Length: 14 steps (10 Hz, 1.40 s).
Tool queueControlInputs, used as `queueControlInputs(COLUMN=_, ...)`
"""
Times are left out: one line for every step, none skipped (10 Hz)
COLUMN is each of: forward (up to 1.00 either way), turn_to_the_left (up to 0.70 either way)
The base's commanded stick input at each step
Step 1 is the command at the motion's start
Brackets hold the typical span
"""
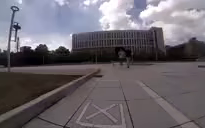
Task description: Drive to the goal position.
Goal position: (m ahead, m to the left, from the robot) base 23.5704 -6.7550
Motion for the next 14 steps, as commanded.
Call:
queueControlInputs(forward=0.05, turn_to_the_left=0.0)
queueControlInputs(forward=0.05, turn_to_the_left=0.0)
queueControlInputs(forward=0.06, turn_to_the_left=0.0)
queueControlInputs(forward=0.06, turn_to_the_left=0.0)
queueControlInputs(forward=0.06, turn_to_the_left=0.0)
queueControlInputs(forward=0.06, turn_to_the_left=0.0)
queueControlInputs(forward=0.06, turn_to_the_left=0.0)
queueControlInputs(forward=0.06, turn_to_the_left=0.0)
queueControlInputs(forward=0.06, turn_to_the_left=0.0)
queueControlInputs(forward=0.05, turn_to_the_left=0.0)
queueControlInputs(forward=0.06, turn_to_the_left=0.0)
queueControlInputs(forward=0.06, turn_to_the_left=0.0)
queueControlInputs(forward=0.06, turn_to_the_left=0.0)
queueControlInputs(forward=0.06, turn_to_the_left=0.0)
